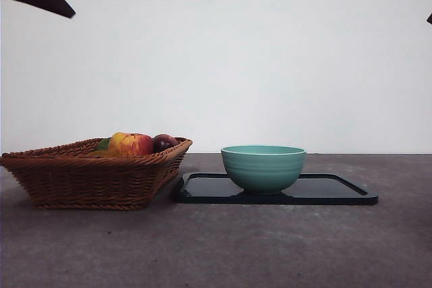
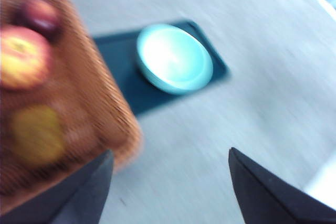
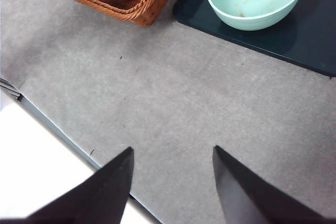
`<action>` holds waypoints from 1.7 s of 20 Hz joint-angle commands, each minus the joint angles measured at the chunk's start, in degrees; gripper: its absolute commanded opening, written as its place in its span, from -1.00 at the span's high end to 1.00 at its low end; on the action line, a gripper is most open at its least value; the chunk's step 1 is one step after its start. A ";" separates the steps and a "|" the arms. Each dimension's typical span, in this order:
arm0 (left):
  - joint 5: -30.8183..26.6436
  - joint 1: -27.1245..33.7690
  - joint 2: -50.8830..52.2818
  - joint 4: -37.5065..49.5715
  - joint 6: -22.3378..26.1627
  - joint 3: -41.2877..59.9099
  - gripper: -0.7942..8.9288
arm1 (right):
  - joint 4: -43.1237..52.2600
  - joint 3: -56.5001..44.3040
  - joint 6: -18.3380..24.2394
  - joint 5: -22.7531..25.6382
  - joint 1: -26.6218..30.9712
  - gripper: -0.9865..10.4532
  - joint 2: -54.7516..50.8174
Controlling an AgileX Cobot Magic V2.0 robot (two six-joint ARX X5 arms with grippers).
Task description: Pick up the wifruite, put it on the bowl, pick up the plate, put it on desk
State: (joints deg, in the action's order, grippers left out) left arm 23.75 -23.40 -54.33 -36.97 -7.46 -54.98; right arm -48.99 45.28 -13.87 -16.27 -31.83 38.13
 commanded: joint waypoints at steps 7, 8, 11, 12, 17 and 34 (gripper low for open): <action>8.85 -0.31 1.95 -10.27 10.54 -0.59 0.13 | 0.61 0.52 -2.05 0.20 -0.39 0.41 0.33; 8.85 -0.31 1.95 -10.16 10.51 -0.59 0.13 | 0.63 0.52 -2.08 0.20 -0.39 0.41 0.33; 8.85 -0.31 1.95 -10.14 10.51 -0.59 0.13 | 0.63 0.52 -2.45 0.22 -0.39 0.41 0.33; 8.85 -0.31 1.95 -10.14 10.54 -0.59 0.13 | 0.90 0.52 -3.08 0.24 -0.39 0.41 0.35; 8.85 -0.31 1.95 -9.73 10.49 -0.59 0.13 | 6.80 0.59 -10.21 3.04 0.11 0.41 1.97; 8.85 -0.31 1.95 -9.75 10.47 -0.59 0.13 | 14.58 24.55 -3.26 3.28 12.63 0.34 47.58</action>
State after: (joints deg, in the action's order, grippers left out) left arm 32.12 -23.42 -52.05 -47.35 2.26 -54.96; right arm -34.54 68.93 -18.24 -13.21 -19.00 84.88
